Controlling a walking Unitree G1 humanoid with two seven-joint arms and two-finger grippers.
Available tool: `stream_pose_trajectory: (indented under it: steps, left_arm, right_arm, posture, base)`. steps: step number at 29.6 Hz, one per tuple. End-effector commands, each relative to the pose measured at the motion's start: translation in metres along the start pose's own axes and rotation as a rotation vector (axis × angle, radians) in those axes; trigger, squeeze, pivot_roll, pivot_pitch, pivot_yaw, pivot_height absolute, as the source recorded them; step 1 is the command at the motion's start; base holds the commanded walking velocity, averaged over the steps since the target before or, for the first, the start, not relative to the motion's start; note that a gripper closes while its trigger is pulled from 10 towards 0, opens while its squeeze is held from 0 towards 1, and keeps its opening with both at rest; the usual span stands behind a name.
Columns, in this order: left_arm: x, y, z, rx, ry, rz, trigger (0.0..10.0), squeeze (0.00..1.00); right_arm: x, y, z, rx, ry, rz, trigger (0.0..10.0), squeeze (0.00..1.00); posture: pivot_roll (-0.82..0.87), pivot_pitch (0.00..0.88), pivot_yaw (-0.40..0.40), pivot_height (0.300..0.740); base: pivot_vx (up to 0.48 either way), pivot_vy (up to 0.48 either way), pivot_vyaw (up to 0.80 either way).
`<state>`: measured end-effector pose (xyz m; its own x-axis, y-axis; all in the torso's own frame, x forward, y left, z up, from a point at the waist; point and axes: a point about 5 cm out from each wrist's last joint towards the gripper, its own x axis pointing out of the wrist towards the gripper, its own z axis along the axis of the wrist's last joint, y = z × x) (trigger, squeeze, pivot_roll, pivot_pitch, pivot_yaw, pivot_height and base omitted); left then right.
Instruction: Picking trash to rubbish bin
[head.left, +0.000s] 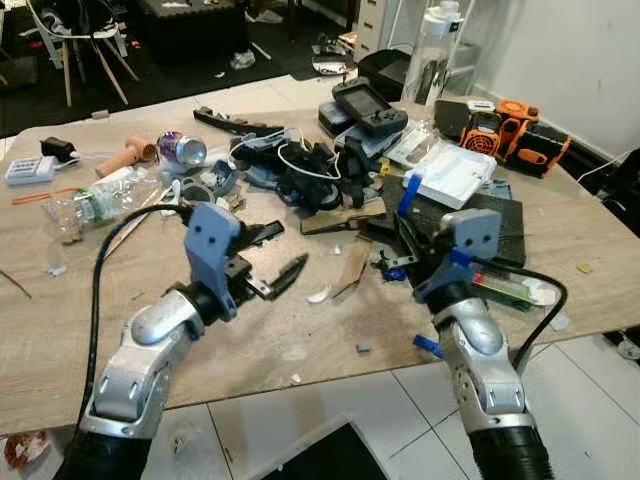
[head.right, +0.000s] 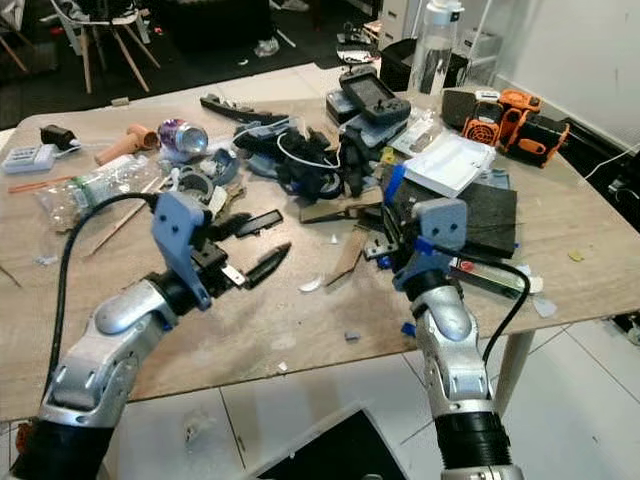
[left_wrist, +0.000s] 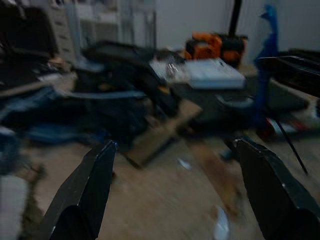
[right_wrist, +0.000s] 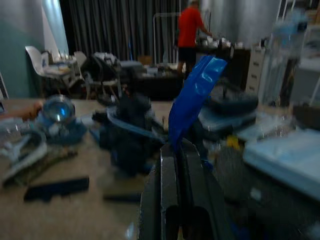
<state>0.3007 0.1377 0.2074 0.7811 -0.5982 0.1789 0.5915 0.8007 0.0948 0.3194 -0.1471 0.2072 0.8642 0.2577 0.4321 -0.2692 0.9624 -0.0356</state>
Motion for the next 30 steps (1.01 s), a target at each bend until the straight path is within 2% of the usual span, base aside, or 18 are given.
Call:
stream_pose_trajectory:
  steps: [1, 4, 5, 7, 9, 10, 13, 17, 19, 23, 30]
  left_arm:
    - [-0.001, 0.003, -0.001, -0.03, -0.015, 0.028, 10.0, 0.0]
    - [0.0, 0.005, 0.0, -0.017, -0.024, 0.052, 10.0, 0.0]
    - [0.001, 0.008, 0.001, -0.004, -0.032, 0.084, 10.0, 0.0]
    - [0.001, 0.008, 0.001, -0.004, -0.032, 0.084, 10.0, 0.0]
    - [0.003, 0.013, 0.004, -0.001, -0.051, 0.126, 10.0, 0.0]
    - [0.004, 0.013, 0.005, -0.008, -0.058, 0.134, 10.0, 0.0]
    - [0.005, 0.012, 0.006, -0.013, -0.066, 0.133, 10.0, 0.0]
    - [0.006, 0.012, 0.006, -0.015, -0.067, 0.134, 10.0, 0.0]
    - [0.006, 0.011, 0.005, -0.016, -0.063, 0.14, 10.0, 0.0]
    - [0.007, 0.011, 0.004, -0.015, -0.057, 0.143, 10.0, 0.0]
    - [0.008, 0.013, 0.003, -0.009, -0.056, 0.165, 10.0, 0.0]
  right_arm:
    - [0.002, -0.002, 0.009, 0.001, -0.032, -0.015, 0.0, 0.0]
    - [0.005, -0.003, 0.016, -0.019, -0.063, -0.019, 0.0, 0.0]
    - [0.007, -0.004, 0.023, -0.086, -0.095, -0.006, 0.0, 0.0]
    - [0.007, -0.004, 0.023, -0.086, -0.095, -0.006, 0.0, 0.0]
    - [0.012, 0.002, 0.037, -0.341, -0.148, 0.096, 0.0, 0.0]
    - [0.013, 0.005, 0.041, -0.399, -0.165, 0.119, 0.0, 0.0]
    - [0.015, 0.001, 0.049, -0.364, -0.199, 0.069, 0.0, 0.0]
    - [0.015, -0.001, 0.048, -0.382, -0.188, 0.06, 0.0, 0.0]
    - [0.015, -0.007, 0.036, -0.364, -0.093, 0.024, 0.0, 0.0]
    - [0.017, -0.017, 0.03, -0.038, -0.055, -0.097, 0.0, 0.0]
    - [0.016, -0.013, 0.026, 0.002, -0.042, -0.08, 0.0, 0.0]
  posture:
    - [0.01, 0.149, 0.024, 0.74]
    - [0.01, 0.149, 0.025, 0.74]
    - [0.01, 0.149, 0.025, 0.74]
    - [0.01, 0.149, 0.025, 0.74]
    - [0.01, 0.146, 0.025, 0.74]
    - [0.0, 0.146, 0.025, 0.74]
    - [0.01, 0.145, 0.024, 0.74]
    - [0.0, 0.144, 0.025, 0.74]
    - [0.0, 0.146, 0.026, 0.74]
    - [0.01, 0.145, 0.027, 0.74]
    - [0.01, 0.144, 0.028, 0.74]
  base:
    - [0.0, 0.0, 0.0]
    - [0.0, 0.0, 0.0]
    - [0.0, 0.0, 0.0]
    - [0.0, 0.0, 0.0]
    - [0.0, 0.0, 0.0]
    - [0.0, 0.0, 0.0]
    - [0.0, 0.0, 0.0]
    - [0.0, 0.0, 0.0]
    - [0.0, 0.0, 0.0]
    - [0.0, 0.0, 0.0]
    - [0.0, 0.0, 0.0]
